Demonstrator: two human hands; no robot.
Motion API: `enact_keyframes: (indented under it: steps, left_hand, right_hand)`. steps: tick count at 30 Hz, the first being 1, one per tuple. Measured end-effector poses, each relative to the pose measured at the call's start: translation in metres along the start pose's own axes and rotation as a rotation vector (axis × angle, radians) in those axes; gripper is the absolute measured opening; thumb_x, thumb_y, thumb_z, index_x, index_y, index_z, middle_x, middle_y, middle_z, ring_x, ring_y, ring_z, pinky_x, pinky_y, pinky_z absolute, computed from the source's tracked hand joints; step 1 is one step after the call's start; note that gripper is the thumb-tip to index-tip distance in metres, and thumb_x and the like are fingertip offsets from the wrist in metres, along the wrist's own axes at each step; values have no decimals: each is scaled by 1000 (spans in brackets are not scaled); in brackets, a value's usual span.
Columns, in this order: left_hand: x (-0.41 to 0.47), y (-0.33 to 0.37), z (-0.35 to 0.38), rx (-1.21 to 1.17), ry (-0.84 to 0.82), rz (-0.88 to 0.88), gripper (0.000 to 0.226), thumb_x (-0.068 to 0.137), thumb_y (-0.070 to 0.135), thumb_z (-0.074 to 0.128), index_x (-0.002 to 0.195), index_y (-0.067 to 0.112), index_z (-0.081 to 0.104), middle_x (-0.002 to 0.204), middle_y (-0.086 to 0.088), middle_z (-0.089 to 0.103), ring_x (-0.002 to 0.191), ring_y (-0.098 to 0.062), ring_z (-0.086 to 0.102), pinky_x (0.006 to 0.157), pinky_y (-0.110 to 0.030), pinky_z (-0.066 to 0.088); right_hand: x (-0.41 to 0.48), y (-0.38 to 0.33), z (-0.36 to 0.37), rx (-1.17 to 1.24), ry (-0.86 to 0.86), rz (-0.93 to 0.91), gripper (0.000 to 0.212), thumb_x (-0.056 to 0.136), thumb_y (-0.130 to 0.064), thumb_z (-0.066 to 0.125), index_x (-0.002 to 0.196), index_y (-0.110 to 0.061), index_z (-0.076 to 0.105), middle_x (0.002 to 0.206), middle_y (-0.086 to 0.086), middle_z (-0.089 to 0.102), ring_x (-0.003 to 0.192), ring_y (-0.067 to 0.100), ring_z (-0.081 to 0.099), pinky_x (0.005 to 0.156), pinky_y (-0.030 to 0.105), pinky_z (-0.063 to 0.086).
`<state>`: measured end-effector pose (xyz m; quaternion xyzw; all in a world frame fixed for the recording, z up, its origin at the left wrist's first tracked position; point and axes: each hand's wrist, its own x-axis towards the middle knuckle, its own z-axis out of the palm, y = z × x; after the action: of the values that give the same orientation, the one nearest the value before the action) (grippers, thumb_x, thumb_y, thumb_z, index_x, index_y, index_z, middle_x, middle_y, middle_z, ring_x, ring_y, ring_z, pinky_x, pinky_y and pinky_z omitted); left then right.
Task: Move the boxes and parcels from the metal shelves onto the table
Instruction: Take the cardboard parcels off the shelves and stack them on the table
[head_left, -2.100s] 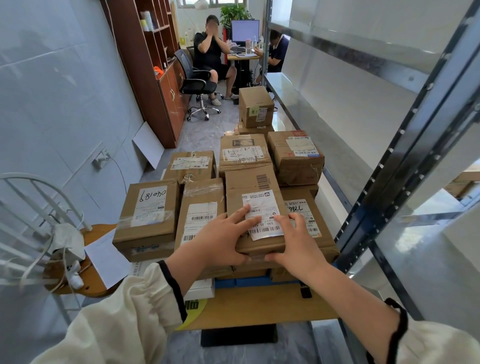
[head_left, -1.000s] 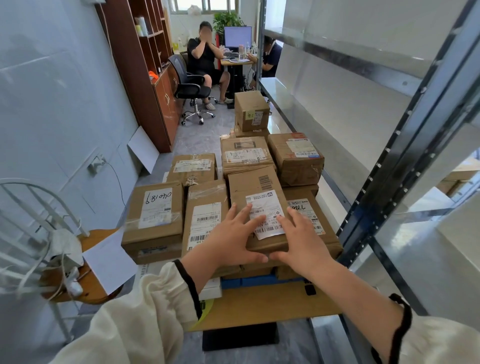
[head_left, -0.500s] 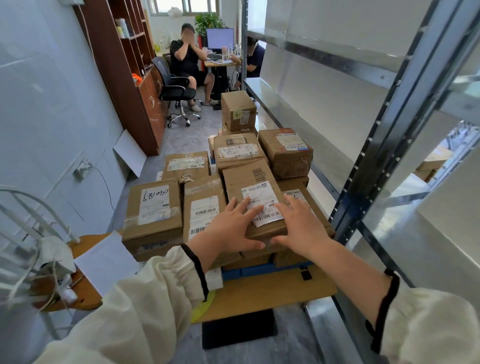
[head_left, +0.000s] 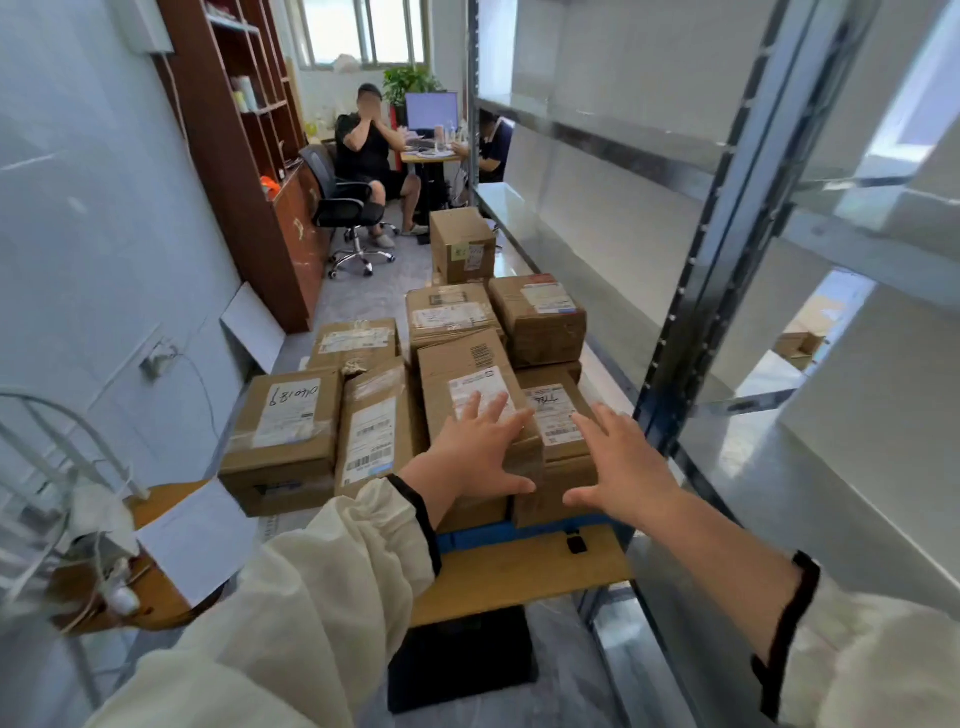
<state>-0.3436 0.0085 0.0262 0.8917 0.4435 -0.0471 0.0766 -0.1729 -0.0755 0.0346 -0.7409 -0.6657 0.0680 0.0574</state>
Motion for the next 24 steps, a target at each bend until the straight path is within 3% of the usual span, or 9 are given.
enact_keyframes:
  steps: [7,12,17,20,24]
  left_hand:
    - [-2,19,-14,-16,60,53,93,80,68,54,150,42,-2,161,3,-2,146,-31,-7,115,-54,18]
    - [-8,-7,-20,-18,-17,61,93,81,67,54,150,39,0,161,-1,2,147,-32,-2,116,-52,18]
    - [14,22,-19,-57,-40,187,93,80,63,59,150,39,2,161,2,4,147,-30,0,115,-53,15]
    - [32,68,-9,-62,-47,341,90,83,57,60,149,40,2,160,3,5,147,-29,0,116,-51,14]
    - [45,160,22,45,-36,583,90,87,51,58,150,36,-4,160,2,4,147,-28,2,118,-52,13]
  right_hand:
    - [-61,65,-9,14,49,142,100,75,-51,72,150,-24,13,159,0,4,146,24,9,114,40,25]
    - [-59,54,-8,33,38,173,99,75,-50,72,150,-23,13,159,2,5,146,24,9,116,41,26]
    - [-50,39,-19,92,77,231,100,74,-49,73,150,-24,12,159,0,3,146,23,9,114,40,25]
    - [-75,62,-23,93,110,356,95,77,-50,69,149,-24,14,159,-1,2,145,22,10,114,37,24]
    - [-171,116,-14,135,119,716,97,75,-52,70,150,-22,16,159,5,5,144,24,14,115,36,23]
